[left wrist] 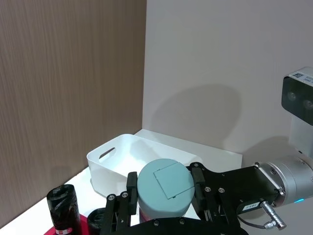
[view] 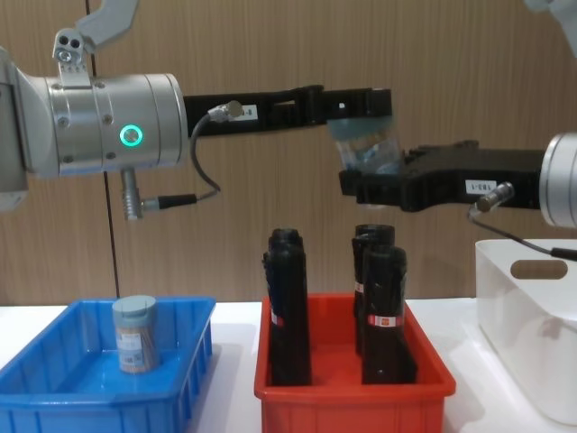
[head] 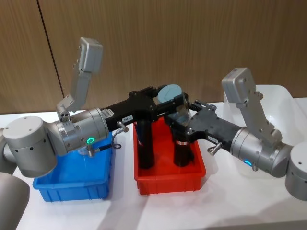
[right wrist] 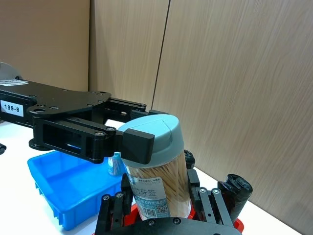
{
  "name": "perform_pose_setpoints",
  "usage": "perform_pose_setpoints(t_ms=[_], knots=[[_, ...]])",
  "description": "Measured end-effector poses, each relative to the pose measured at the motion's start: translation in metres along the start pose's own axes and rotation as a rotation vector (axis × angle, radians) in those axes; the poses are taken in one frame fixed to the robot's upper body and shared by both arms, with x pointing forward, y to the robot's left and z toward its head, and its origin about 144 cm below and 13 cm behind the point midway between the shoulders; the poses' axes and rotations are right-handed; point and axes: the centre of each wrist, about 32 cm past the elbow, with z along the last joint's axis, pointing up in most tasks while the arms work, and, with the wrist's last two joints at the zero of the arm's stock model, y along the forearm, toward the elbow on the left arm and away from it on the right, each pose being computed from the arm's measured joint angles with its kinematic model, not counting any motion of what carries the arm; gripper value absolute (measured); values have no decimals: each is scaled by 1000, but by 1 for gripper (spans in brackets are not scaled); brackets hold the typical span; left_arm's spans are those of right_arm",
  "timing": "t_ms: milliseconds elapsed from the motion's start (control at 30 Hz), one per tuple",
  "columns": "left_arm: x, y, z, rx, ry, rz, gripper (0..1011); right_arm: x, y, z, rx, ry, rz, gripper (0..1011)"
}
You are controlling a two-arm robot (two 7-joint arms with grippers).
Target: Pick the cotton swabs from the blue box and place them into the white box.
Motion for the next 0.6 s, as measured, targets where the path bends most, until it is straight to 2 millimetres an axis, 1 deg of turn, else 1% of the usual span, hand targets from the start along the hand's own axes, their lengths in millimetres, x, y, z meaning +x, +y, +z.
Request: perform_pose_setpoints(t_ms=[333,433,467,533,567,600], knots=[[0,0,0,-2,0,-1,670,0,0,1,6,-2,-2,662],[0,0,-1,5,2,-2,765,0,-1,3,16,-4,-6,662],[0,0,-1,5,2,-2,765,0,-1,3,16,-4,-7,662],[0,0,-1,5,2,-2,822,0,-1,4,18,-5,-8,661],[0,0,-1,5,2,-2,876,0,-1,4,18,-6,-8,661],[0,0,-1,5,2,-2,893,0,-1,4,18,-6,-8,661]])
